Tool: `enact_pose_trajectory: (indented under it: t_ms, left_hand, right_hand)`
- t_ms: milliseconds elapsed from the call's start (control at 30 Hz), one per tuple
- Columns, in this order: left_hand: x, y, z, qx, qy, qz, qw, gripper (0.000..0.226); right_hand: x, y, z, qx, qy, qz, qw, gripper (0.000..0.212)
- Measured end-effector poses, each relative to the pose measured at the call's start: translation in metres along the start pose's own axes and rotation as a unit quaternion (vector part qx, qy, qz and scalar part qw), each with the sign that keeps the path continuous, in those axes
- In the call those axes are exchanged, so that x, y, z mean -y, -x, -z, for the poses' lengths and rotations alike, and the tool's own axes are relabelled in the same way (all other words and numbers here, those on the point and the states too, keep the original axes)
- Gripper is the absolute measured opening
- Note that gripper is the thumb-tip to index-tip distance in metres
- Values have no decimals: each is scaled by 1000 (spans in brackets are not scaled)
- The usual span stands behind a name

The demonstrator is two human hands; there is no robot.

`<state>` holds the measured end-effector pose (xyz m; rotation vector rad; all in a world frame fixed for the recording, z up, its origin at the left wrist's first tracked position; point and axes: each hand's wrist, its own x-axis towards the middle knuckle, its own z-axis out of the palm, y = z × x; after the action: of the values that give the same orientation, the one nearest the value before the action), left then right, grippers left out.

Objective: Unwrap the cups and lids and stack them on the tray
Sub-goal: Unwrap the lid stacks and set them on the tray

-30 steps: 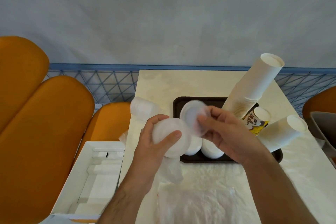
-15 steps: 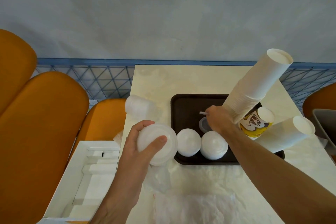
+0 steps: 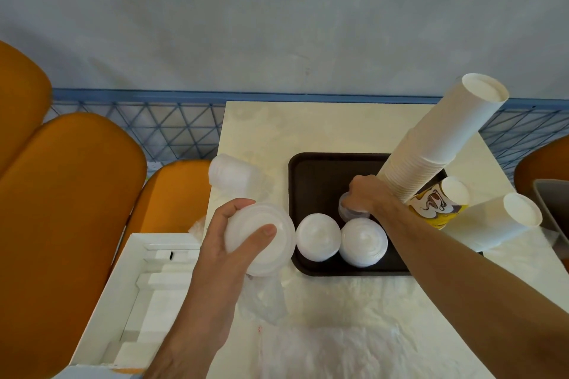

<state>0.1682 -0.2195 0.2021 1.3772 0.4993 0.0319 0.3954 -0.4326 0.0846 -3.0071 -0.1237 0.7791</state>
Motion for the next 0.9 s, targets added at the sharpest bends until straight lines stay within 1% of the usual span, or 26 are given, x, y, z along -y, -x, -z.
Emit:
enact_pose_trajectory:
  t_ms: [67, 200, 267, 367, 467, 567, 700, 833, 900]
  left_hand:
    - [1, -1, 2, -6, -5, 0, 1000, 53]
    - [3, -1, 4, -15, -11, 1, 1000, 52]
    - [3, -1, 5, -20, -12, 4, 1000, 51]
    - [3, -3, 5, -25, -10, 6, 1000, 51]
    - [3, -4, 5, -26, -9, 5, 1000, 55]
    - [3, -5, 5, -29, -15, 1, 999, 59]
    - [4, -6, 5, -26, -4, 4, 1000, 56]
    - [4, -6, 4, -24, -8, 5, 1000, 60]
    - [5, -6, 5, -28, -6, 3, 1000, 57]
  right_hand:
    - [2, -4, 0, 17, -3, -3, 1000, 36]
    - [6, -9, -1, 85, 16, -18, 996, 53]
    - [7, -12, -3, 97, 30, -18, 995, 59]
    - [8, -18, -7, 69, 36, -14, 997, 63]
    - [12, -21, -5, 40, 13, -9, 999, 65]
    - [14, -22, 1, 49, -6, -12, 999, 64]
    - [12, -25, -3, 57, -4, -20, 998, 60]
    - [11, -25, -8, 47, -6, -16, 999, 67]
    - [11, -25, -9, 39, -3, -9, 999, 72]
